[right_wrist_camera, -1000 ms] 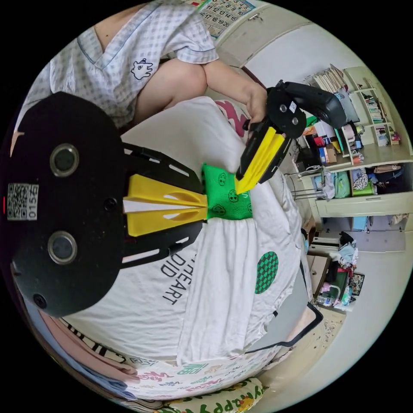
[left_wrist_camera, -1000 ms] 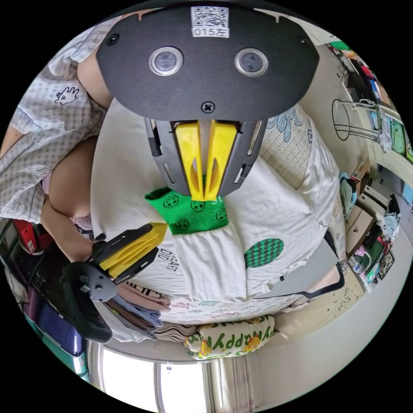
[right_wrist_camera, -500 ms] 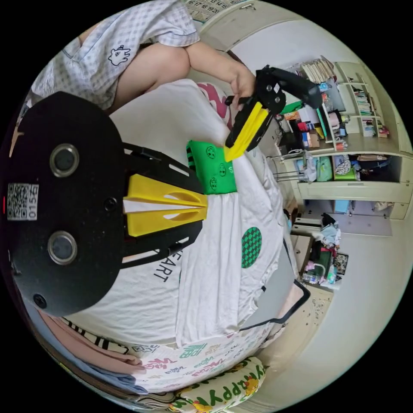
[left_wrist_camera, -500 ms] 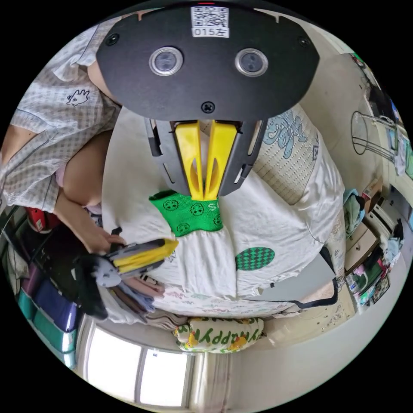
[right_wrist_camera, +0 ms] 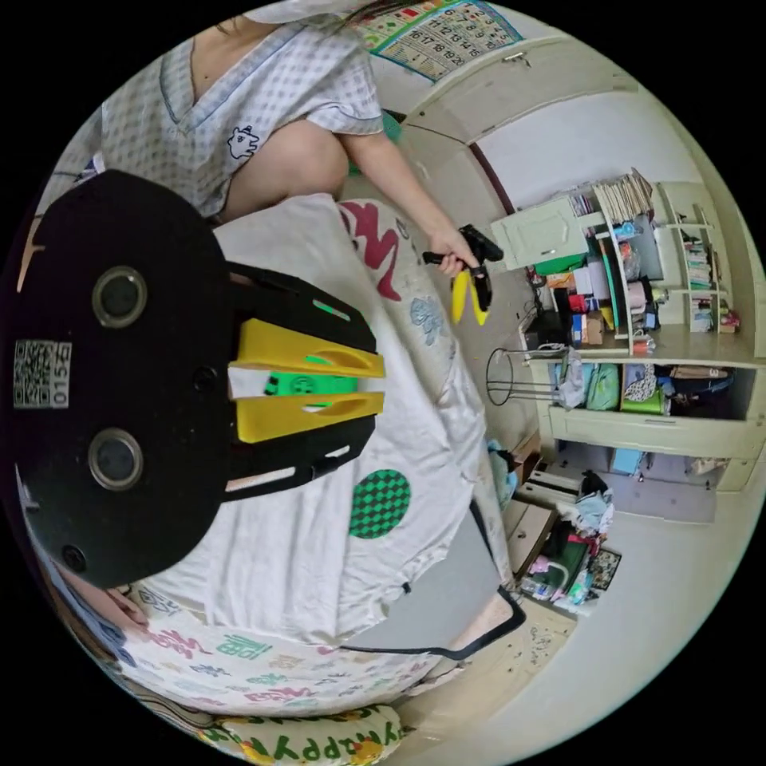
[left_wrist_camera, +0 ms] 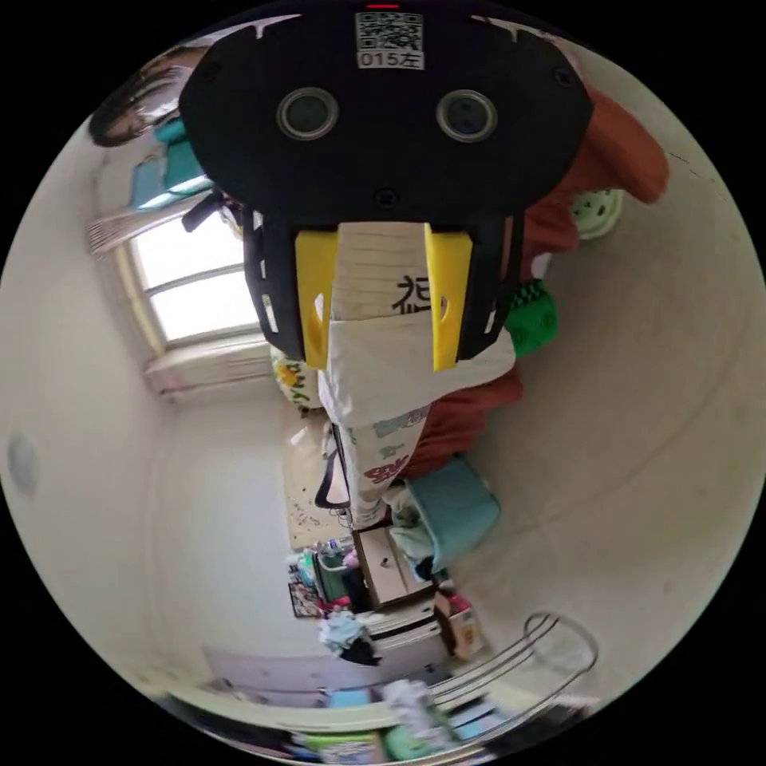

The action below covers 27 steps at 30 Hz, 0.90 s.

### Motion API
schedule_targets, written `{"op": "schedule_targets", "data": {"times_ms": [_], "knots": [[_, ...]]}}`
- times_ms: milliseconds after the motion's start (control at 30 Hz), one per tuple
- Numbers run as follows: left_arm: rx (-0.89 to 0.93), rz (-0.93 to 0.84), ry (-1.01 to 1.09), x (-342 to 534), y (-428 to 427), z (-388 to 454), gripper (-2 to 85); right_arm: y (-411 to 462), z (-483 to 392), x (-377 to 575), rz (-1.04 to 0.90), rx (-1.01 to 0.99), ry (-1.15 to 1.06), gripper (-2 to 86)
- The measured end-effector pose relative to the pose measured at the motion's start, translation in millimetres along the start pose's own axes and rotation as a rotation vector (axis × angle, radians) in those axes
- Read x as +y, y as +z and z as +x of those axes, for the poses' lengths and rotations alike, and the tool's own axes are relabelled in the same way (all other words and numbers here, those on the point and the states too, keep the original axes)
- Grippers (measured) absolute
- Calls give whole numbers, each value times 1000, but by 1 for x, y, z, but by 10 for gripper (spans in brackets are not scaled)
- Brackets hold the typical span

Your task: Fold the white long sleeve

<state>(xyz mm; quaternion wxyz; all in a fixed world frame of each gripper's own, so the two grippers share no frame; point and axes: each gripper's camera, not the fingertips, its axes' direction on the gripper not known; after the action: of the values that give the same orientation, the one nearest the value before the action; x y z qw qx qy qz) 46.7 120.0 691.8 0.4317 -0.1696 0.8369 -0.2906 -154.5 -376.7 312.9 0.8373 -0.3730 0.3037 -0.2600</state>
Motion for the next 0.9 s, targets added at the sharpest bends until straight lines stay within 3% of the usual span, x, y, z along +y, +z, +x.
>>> {"op": "schedule_targets", "data": {"times_ms": [67, 233, 367, 467, 667, 900], "knots": [[136, -16, -119, 8, 5, -71, 177, 23, -11, -60, -24, -21, -82, 71], [192, -107, -240, 30, 36, -157, 226, 112, -25, -181, -237, -40, -171, 103], [409, -168, -313, 46, 74, -203, 243, 181, -11, -273, -325, 13, -103, 114], [471, -146, -346, 46, 90, -229, 238, 228, -1, -322, -387, 73, -68, 119], [593, -68, -418, 47, 114, -276, 206, 301, -7, -367, -608, 219, -116, 87], [540, 7, -358, 37, 99, -288, 132, 278, -24, -386, -531, 262, -196, 6]]}}
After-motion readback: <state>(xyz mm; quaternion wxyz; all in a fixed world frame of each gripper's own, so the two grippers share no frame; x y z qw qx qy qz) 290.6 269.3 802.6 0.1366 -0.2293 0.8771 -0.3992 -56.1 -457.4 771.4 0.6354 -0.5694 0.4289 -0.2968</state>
